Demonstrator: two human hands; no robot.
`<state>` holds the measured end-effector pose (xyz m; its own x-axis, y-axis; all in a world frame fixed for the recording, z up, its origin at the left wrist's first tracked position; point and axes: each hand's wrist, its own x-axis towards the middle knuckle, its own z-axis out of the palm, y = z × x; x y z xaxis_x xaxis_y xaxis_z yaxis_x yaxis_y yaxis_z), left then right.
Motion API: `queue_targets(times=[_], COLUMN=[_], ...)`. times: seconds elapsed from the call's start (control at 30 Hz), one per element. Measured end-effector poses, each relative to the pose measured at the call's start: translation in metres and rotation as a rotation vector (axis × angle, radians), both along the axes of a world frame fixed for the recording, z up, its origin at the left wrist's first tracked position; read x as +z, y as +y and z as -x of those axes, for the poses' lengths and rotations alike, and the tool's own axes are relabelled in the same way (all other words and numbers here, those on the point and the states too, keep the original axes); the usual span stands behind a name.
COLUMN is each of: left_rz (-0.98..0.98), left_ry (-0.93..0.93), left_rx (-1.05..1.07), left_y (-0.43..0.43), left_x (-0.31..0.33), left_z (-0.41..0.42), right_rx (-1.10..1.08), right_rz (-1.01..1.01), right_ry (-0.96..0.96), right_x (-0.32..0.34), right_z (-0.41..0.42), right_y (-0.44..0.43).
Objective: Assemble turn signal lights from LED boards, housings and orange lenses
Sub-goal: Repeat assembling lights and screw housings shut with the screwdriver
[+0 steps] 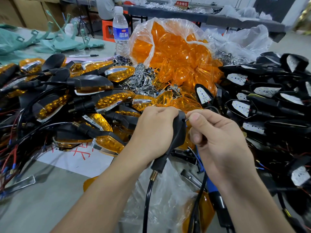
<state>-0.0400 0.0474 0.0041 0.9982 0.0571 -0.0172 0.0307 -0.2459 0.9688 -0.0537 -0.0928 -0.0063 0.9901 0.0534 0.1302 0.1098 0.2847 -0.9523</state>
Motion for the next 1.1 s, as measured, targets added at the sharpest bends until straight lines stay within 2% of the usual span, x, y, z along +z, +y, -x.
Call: queue_targets(times=[0.43,0.63,0.77,0.9,1.1], left_rz=[0.030,0.006,0.053,0.066,0.233], left_ry=[0.013,-0.009,0.009,0.034,0.110], left_rx=[-0.030,-0.090,-0.093,-0.082,-0.046], left_y=[-0.002,-0.005,-0.006,-0.006,-0.002], left_x=[-0.001,-0.003,0.000,-0.002,-0.003], left_z=[0.000,0.004,0.004,0.003,0.001], right_rx=[-0.073,-0.028,0.007,0.014,0.082], right_rz=[0.025,0.115,0.048,0.075,0.020], right_ry=[-0.030,-0.092,-0.049,-0.047,0.090], right_x=[0.003,0.004,0.006,0.007,0.004], right_z=[-0.001,0.001,0.001,0.000,-0.004], right_y=[-0.001,-0.002,-0.005,-0.004,-0.010])
